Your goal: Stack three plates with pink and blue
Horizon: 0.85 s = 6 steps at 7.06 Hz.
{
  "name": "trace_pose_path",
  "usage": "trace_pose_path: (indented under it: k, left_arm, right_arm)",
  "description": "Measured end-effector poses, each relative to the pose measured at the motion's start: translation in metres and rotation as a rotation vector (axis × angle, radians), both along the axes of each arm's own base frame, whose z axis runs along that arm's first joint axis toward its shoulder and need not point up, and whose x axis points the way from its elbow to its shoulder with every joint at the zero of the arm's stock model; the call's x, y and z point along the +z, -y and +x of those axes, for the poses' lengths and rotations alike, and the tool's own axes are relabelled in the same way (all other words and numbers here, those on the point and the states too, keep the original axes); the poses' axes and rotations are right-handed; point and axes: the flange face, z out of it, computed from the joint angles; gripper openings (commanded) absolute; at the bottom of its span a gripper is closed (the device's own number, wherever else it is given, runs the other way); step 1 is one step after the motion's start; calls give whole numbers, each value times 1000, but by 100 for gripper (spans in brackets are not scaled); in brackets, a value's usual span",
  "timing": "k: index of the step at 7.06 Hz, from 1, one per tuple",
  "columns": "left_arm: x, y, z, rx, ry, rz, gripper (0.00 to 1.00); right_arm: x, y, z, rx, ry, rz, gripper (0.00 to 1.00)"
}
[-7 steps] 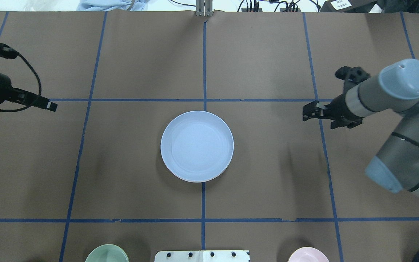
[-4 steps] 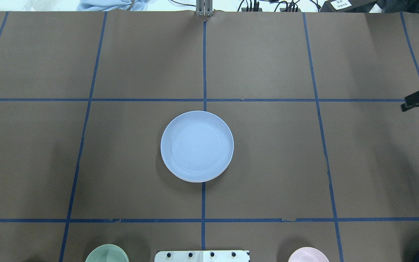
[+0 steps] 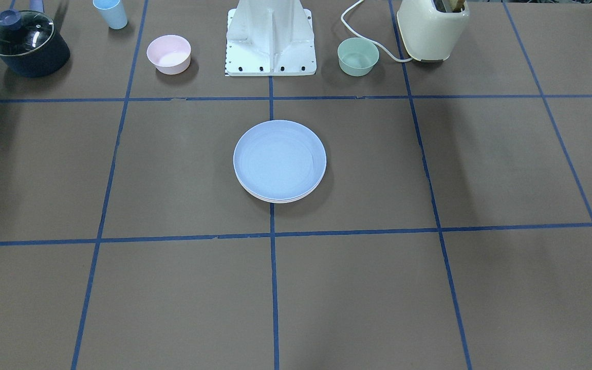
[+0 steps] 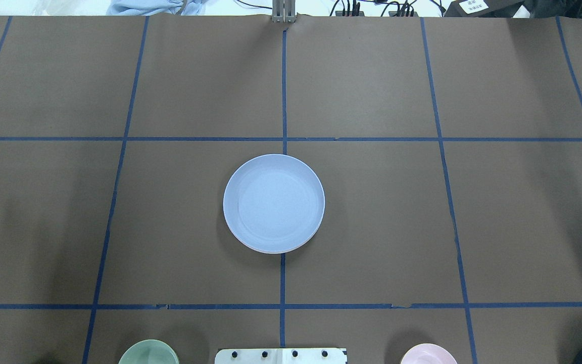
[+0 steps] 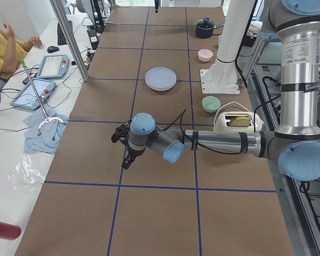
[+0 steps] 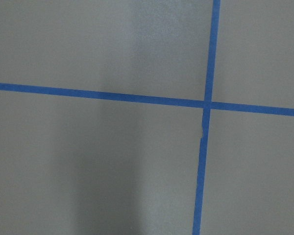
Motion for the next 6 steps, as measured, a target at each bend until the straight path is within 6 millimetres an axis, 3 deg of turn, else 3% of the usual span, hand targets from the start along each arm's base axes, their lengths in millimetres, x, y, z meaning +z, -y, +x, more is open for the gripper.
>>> trace_pose_path:
  k: [4,6]
  left_arm:
    - [10,-24,-9,-15,-6,-37,99]
    - [10,-20,-8,-18,-7,-53,99]
  right_arm:
    - [-5,-2,14,19,44,-5,100]
    - [-3,1,17,28,-5,7,100]
